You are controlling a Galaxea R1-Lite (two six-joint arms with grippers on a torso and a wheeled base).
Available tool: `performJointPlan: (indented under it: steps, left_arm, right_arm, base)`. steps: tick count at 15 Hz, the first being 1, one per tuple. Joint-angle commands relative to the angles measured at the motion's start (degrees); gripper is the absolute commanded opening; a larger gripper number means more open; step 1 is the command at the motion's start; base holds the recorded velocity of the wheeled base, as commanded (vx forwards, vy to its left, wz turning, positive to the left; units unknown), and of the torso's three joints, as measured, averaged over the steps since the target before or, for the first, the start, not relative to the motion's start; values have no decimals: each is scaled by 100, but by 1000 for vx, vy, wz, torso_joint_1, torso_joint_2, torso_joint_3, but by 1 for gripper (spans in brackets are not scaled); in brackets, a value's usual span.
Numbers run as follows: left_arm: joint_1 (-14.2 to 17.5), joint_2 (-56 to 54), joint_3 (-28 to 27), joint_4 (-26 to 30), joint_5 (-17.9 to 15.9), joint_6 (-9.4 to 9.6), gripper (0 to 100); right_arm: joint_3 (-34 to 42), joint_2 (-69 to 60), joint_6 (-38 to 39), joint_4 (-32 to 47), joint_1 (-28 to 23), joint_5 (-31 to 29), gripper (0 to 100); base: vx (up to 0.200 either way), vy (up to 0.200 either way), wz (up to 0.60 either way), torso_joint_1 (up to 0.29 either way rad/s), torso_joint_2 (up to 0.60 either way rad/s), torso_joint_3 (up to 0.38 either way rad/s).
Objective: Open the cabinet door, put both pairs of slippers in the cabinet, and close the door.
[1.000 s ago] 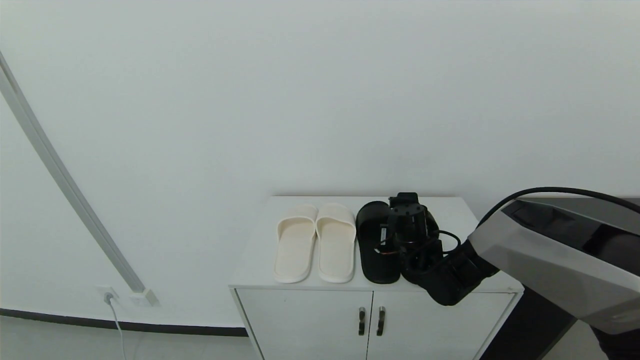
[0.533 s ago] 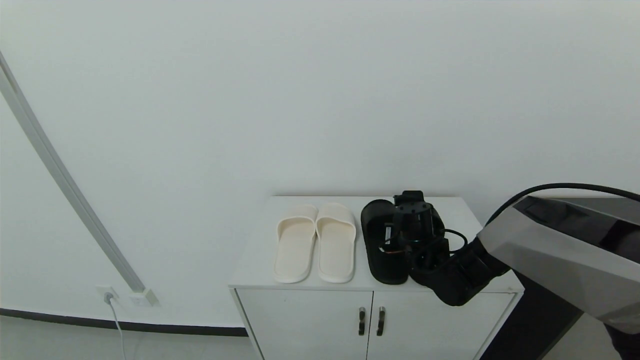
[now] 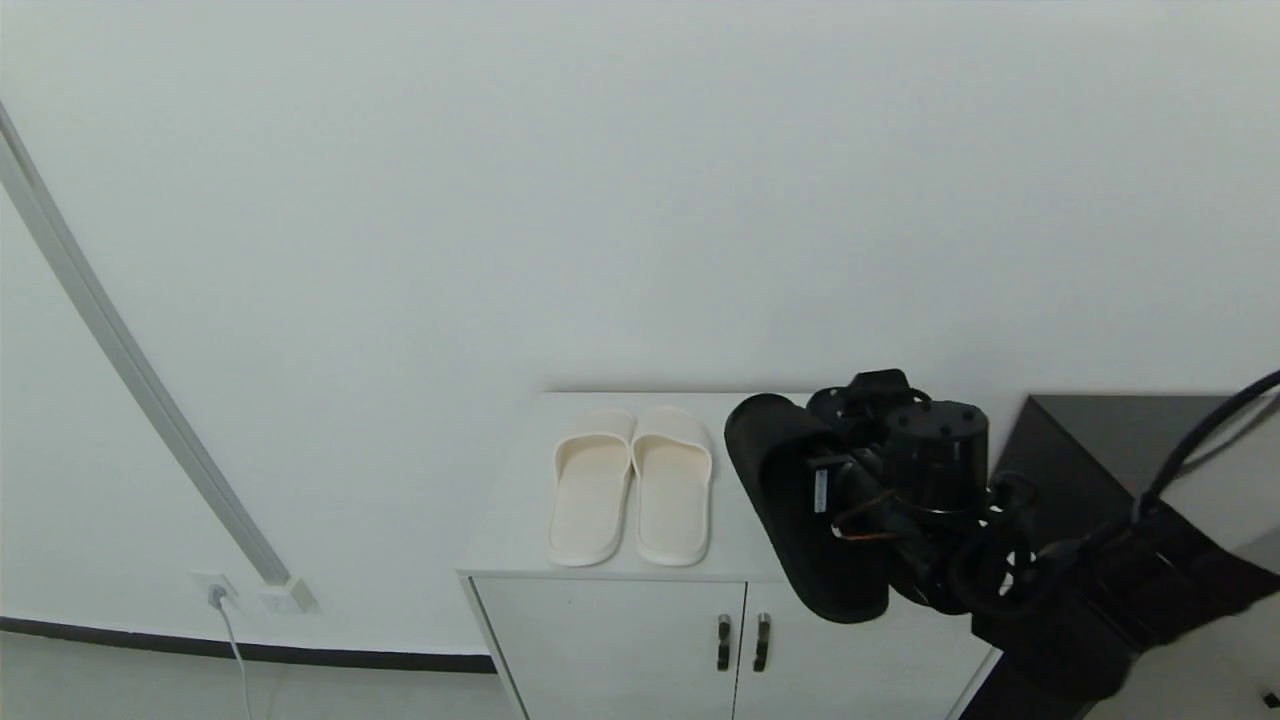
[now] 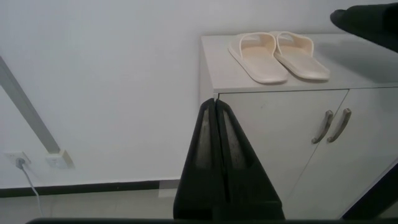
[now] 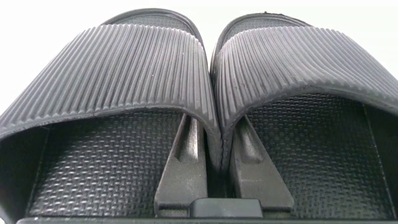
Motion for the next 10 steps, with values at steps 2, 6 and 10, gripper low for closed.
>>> performJointPlan:
  steps: [2, 6, 10]
  left_arm:
    - [1, 7, 1, -1, 1, 1, 0]
    - [1, 7, 1, -1, 10, -8, 0]
    - [1, 7, 1, -1, 10, -8, 0]
  right_arm:
    - [1043, -1382, -58, -61, 402, 818, 0]
    - [1596, -1909, -67, 168, 639, 2066, 0]
    - [1913, -2164, -67, 185, 692, 2638, 0]
  base:
    - [0, 0, 0, 0, 0, 0]
    - [0, 0, 0, 0, 0, 0]
    - [0, 0, 0, 0, 0, 0]
